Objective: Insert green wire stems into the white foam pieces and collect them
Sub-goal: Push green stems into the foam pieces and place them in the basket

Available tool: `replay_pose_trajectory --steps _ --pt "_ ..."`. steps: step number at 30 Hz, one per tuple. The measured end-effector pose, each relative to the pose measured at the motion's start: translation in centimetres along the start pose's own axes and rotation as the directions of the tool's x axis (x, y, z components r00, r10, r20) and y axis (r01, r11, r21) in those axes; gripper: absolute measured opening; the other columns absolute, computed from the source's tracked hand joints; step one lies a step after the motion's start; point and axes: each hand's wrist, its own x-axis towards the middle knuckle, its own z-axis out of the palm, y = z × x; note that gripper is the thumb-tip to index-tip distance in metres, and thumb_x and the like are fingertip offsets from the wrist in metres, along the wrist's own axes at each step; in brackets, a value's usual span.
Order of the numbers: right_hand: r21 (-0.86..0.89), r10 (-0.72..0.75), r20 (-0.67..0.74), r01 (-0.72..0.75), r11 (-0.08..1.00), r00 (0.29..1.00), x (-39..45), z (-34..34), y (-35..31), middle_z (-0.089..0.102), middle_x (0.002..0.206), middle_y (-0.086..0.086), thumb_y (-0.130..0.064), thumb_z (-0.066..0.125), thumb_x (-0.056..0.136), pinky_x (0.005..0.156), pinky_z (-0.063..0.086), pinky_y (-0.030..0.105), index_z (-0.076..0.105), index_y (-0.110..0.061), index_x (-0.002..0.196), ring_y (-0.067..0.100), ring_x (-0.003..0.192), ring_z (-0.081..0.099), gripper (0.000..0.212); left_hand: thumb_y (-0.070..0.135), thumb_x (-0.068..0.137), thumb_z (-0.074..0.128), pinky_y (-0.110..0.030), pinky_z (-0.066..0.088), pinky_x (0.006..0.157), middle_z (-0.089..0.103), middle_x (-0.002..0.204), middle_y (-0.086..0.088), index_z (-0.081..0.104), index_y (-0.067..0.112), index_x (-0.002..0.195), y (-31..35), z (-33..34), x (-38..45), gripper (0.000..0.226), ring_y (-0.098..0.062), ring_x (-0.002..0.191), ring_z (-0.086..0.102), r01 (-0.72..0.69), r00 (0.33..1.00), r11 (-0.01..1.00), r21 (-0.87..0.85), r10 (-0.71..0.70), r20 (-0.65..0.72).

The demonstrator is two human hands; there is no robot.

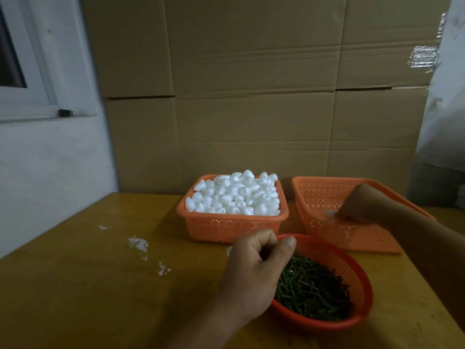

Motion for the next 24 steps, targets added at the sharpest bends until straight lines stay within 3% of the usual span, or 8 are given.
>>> replay_pose_trajectory --steps 5,9,11,15,18,20,22,24 --pt "-0.056 0.011 0.039 -0.008 0.998 0.999 0.4 0.1 0.0 0.067 0.105 0.011 -0.039 0.069 0.091 0.089 0.058 0.036 0.062 -0.006 0.116 0.024 0.094 0.066 0.041 0.052 0.082 0.063 -0.024 0.036 0.05 0.049 0.059 0.009 0.056 0.035 0.076 -0.1 0.0 0.0 0.02 -0.007 0.051 0.041 -0.005 1.0 1.0 0.007 0.005 0.011" --pt "-0.063 -0.023 0.049 0.027 0.998 0.999 0.7 0.6 0.1 0.066 0.117 0.013 -0.044 0.067 0.092 0.096 0.055 0.04 0.061 -0.007 0.122 0.027 0.105 0.064 0.047 0.052 0.08 0.063 -0.022 0.035 0.049 0.047 0.056 0.009 0.054 0.036 0.074 -0.1 0.1 -0.1 0.02 -0.006 0.049 0.039 0.001 0.999 1.0 0.006 -0.002 0.04" --pt "-0.038 -0.021 0.043 0.022 0.999 0.999 0.8 0.8 0.2 0.068 0.114 0.013 -0.039 0.066 0.094 0.094 0.056 0.04 0.063 -0.008 0.116 0.026 0.102 0.065 0.038 0.051 0.081 0.063 -0.022 0.034 0.048 0.044 0.054 0.009 0.05 0.035 0.071 0.0 0.2 -0.2 0.023 -0.005 0.049 0.037 -0.003 0.999 1.0 0.007 0.003 0.046" --pt "0.021 0.033 -0.063 -0.032 0.999 0.997 0.4 0.7 0.1 0.069 0.088 0.011 -0.019 0.061 0.094 0.072 0.058 0.034 0.066 -0.007 0.09 0.025 0.079 0.067 0.014 0.049 0.084 0.06 -0.021 0.033 0.049 0.037 0.052 0.007 0.041 0.031 0.062 0.0 0.2 -0.2 0.034 -0.005 0.049 0.034 -0.037 0.999 0.998 0.042 0.036 0.029" --pt "0.175 0.038 -0.228 0.002 0.984 0.973 -0.8 0.0 -0.7 0.073 0.077 0.006 -0.018 0.058 0.094 0.072 0.057 0.043 0.07 -0.009 0.08 0.026 0.068 0.069 0.021 0.048 0.086 0.06 -0.023 0.032 0.048 0.035 0.051 0.006 0.038 0.024 0.059 0.0 0.3 -0.1 0.043 -0.005 0.048 0.033 -0.059 0.998 0.996 0.069 0.059 0.007" --pt "0.29 -0.029 -0.331 0.131 0.948 0.943 -2.7 -0.2 -1.8 0.074 0.075 0.001 -0.015 0.056 0.096 0.057 0.052 0.035 0.075 -0.012 0.086 0.017 0.051 0.062 0.022 0.049 0.087 0.06 -0.025 0.032 0.048 0.036 0.05 0.003 0.037 0.019 0.058 -0.1 0.3 -0.1 0.048 -0.006 0.047 0.034 -0.066 0.998 0.995 0.077 0.067 -0.007" --pt "0.35 -0.11 -0.372 0.249 0.903 0.922 -5.3 -0.2 -2.8 0.074 0.075 -0.002 -0.012 0.056 0.097 0.041 0.04 0.024 0.075 -0.016 0.105 0.006 0.038 0.052 0.021 0.052 0.087 0.059 -0.027 0.032 0.048 0.036 0.05 0.001 0.038 0.016 0.059 0.0 0.3 -0.1 0.051 -0.009 0.047 0.035 -0.062 0.998 0.996 0.068 0.063 -0.015" --pt "0.361 -0.177 -0.413 0.339 0.869 0.893 -8.4 -0.1 -3.1 0.073 0.069 -0.003 -0.012 0.057 0.097 0.033 0.033 0.015 0.071 -0.019 0.117 0.004 0.032 0.05 0.025 0.055 0.086 0.059 -0.03 0.034 0.048 0.038 0.051 0.002 0.041 0.017 0.061 0.0 0.2 -0.1 0.049 -0.012 0.049 0.037 -0.047 0.999 0.997 0.066 0.049 -0.02"
